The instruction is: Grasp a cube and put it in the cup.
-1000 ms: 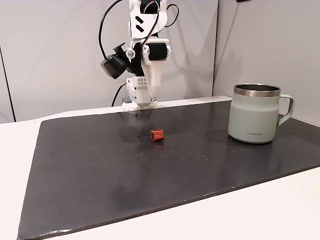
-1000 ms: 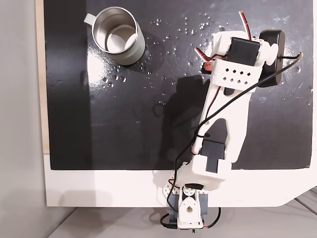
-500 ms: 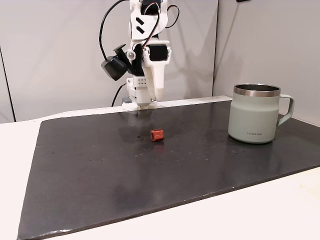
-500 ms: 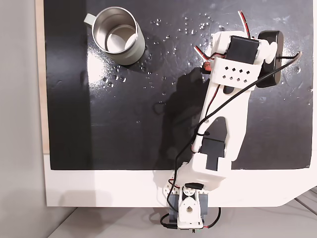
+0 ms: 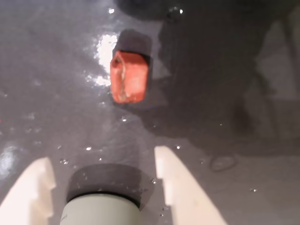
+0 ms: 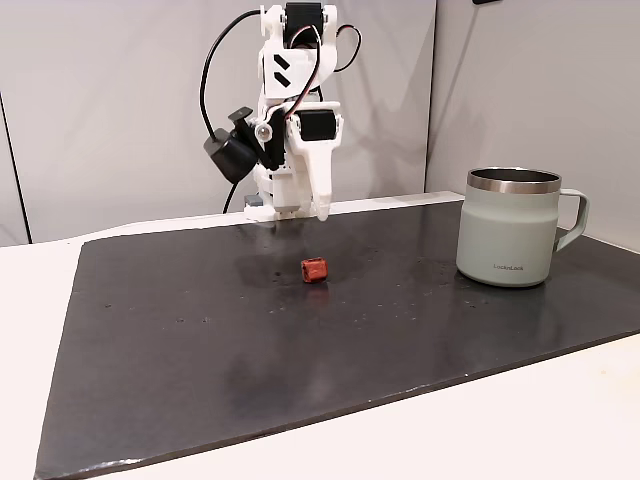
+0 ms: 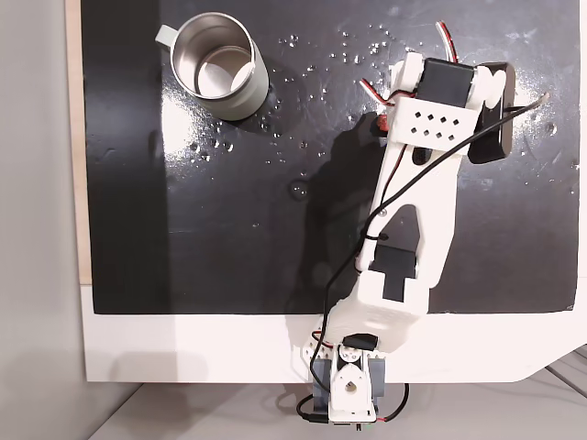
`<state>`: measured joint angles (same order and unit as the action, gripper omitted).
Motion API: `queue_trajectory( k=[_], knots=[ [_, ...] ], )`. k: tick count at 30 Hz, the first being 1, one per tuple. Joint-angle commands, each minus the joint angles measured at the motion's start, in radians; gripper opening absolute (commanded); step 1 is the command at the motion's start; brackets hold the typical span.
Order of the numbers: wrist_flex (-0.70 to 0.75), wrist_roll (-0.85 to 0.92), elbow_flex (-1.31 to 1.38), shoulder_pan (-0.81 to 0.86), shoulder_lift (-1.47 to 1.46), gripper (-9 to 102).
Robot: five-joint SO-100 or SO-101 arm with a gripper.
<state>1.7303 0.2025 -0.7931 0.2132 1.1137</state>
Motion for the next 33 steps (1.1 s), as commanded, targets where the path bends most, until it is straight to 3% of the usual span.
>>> queue_trajectory(
  k=[1, 33],
  knots=[
    [-0.003, -0.006, 0.063, -0.011, -0.005, 26],
    [-0.044, 0.023, 0.071, -0.017, -0.193, 27]
  ],
)
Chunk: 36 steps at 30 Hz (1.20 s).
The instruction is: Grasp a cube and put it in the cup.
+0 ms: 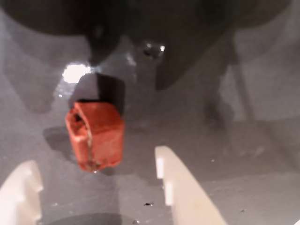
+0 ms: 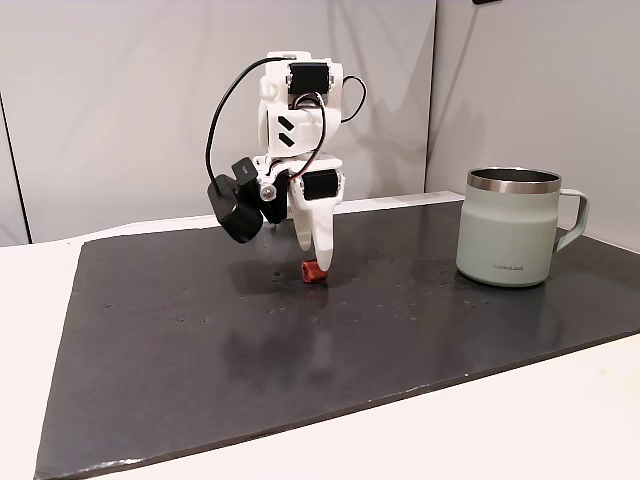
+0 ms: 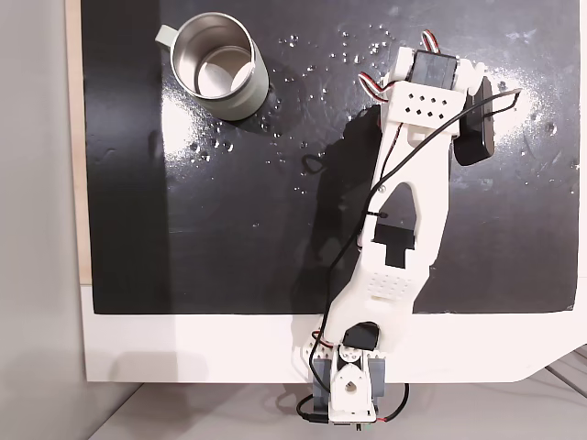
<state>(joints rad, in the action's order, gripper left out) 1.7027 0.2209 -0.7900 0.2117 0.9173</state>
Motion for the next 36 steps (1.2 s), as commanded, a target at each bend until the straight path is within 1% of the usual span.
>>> queue_trajectory(
  k=[1, 16, 36],
  knots=[
    [-0.02, 0.005, 0.067, -0.015, -0.005, 27],
    [-0.034, 0.015, 0.087, -0.003, -0.087, 25],
    [-0.034, 0.02, 0.086, 0.017, -0.107, 9]
  ],
)
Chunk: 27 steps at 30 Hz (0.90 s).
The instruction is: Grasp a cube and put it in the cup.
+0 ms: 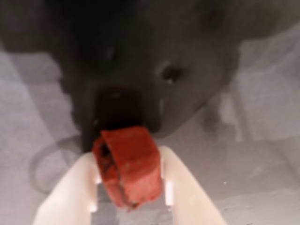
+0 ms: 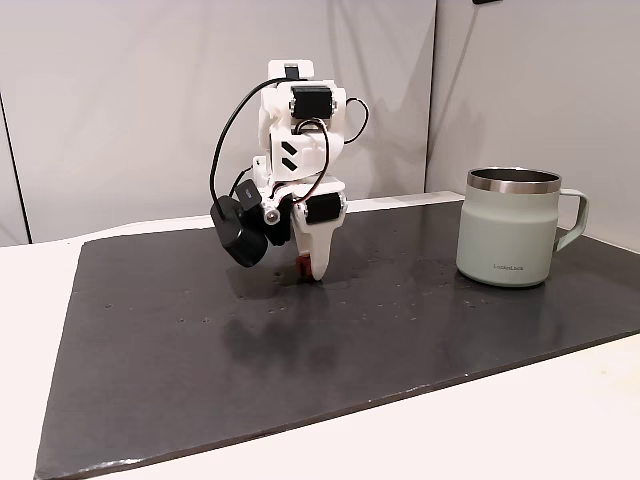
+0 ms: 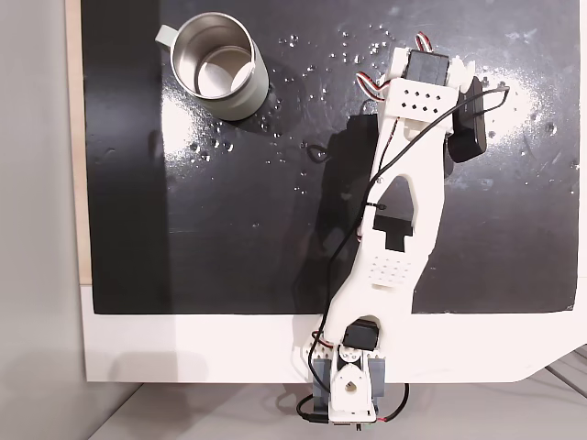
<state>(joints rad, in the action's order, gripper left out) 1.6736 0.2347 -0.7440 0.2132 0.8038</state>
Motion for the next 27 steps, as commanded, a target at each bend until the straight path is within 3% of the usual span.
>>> queue_trajectory(
  k=[1, 27],
  knots=[
    [-0.005, 0.008, 0.04, 0.015, 0.006, 8],
    [0.11, -0.028, 0.141, -0.02, 0.138, 8]
  ],
)
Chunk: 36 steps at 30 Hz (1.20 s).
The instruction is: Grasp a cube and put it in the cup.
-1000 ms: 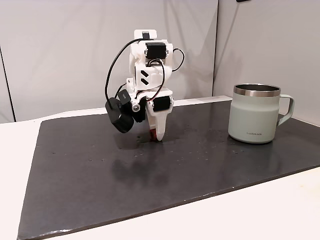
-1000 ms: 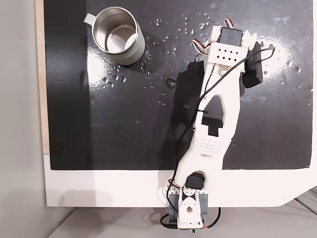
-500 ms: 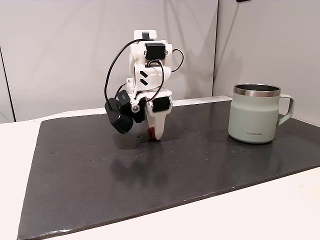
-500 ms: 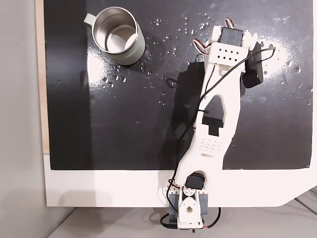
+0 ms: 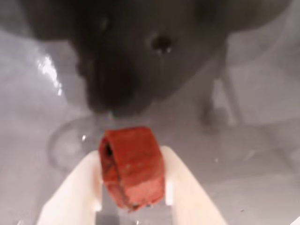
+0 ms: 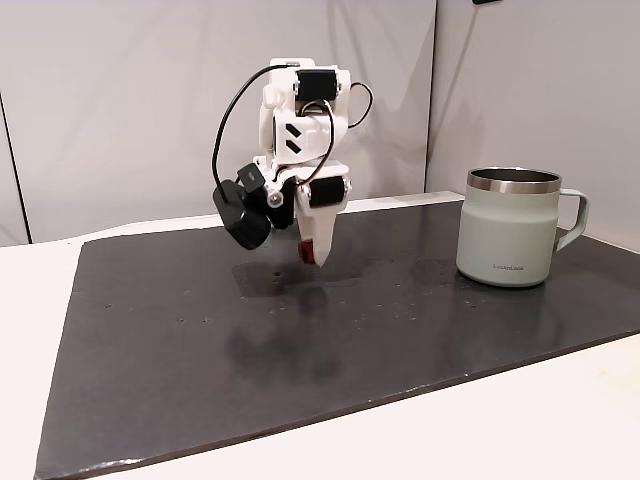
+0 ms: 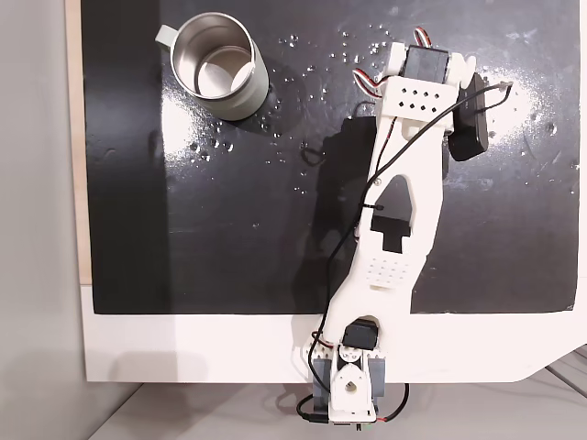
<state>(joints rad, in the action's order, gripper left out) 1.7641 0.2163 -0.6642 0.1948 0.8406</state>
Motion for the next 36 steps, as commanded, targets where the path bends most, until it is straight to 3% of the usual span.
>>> queue_trajectory(
  k=[1, 36],
  knots=[
    [0.023, -0.009, 0.061, -0.003, 0.112, 8],
    [0.032, -0.037, -0.055, -0.077, 0.634, 8]
  ],
)
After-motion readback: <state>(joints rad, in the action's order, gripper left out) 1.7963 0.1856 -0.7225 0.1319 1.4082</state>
